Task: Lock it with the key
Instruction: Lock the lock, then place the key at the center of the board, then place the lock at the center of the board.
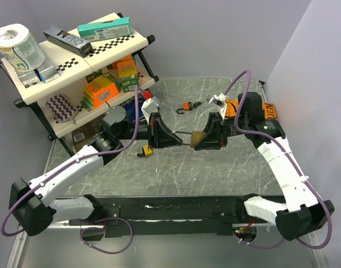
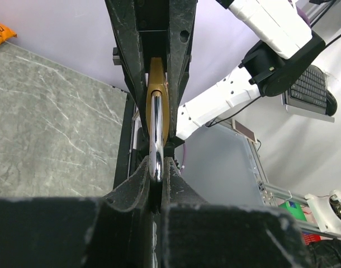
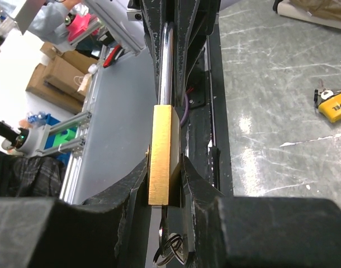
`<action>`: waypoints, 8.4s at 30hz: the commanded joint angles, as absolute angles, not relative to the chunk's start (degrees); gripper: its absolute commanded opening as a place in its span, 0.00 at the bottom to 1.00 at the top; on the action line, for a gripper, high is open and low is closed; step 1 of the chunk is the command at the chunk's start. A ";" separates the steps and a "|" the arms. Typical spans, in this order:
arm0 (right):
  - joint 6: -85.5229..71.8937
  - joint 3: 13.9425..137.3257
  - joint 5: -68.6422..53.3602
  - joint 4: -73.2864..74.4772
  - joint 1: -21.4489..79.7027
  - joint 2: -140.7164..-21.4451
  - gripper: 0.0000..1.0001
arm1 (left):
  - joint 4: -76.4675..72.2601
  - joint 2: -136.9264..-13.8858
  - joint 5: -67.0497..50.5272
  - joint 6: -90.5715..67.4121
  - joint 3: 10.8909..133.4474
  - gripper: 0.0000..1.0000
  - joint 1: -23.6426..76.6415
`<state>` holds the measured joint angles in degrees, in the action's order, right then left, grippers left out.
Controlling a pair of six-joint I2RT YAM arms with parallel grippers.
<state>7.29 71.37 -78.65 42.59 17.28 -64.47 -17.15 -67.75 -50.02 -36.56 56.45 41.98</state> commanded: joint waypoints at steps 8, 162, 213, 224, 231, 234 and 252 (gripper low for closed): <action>7.56 77.17 -80.16 33.75 25.66 -68.55 0.00 | -28.30 -74.97 -45.70 -37.79 54.76 0.01 53.79; 34.54 56.51 -34.63 39.37 28.30 -61.96 0.99 | -6.15 -90.35 -57.48 -53.08 62.67 0.01 39.99; 15.74 62.14 -12.48 33.84 -15.73 -96.32 0.19 | 16.44 -70.13 -20.92 -10.63 62.58 0.96 33.66; 13.18 65.13 -12.04 32.61 -15.73 -100.98 0.43 | 20.21 -72.51 -24.79 -5.80 63.98 0.96 33.40; 13.01 65.21 -12.74 32.87 -15.82 -101.34 0.69 | 23.81 -75.32 -24.17 -0.62 65.39 0.96 33.31; 12.48 65.13 -13.27 32.78 -15.73 -100.64 0.87 | 26.27 -77.86 -23.29 3.60 67.85 0.96 33.31; 18.45 69.00 -23.98 33.41 -14.50 -80.17 1.00 | 35.15 -101.50 -14.52 8.54 88.76 0.91 31.03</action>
<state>15.64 65.89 -18.68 35.55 -15.11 -90.24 33.06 -96.99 -20.95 12.32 82.94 31.88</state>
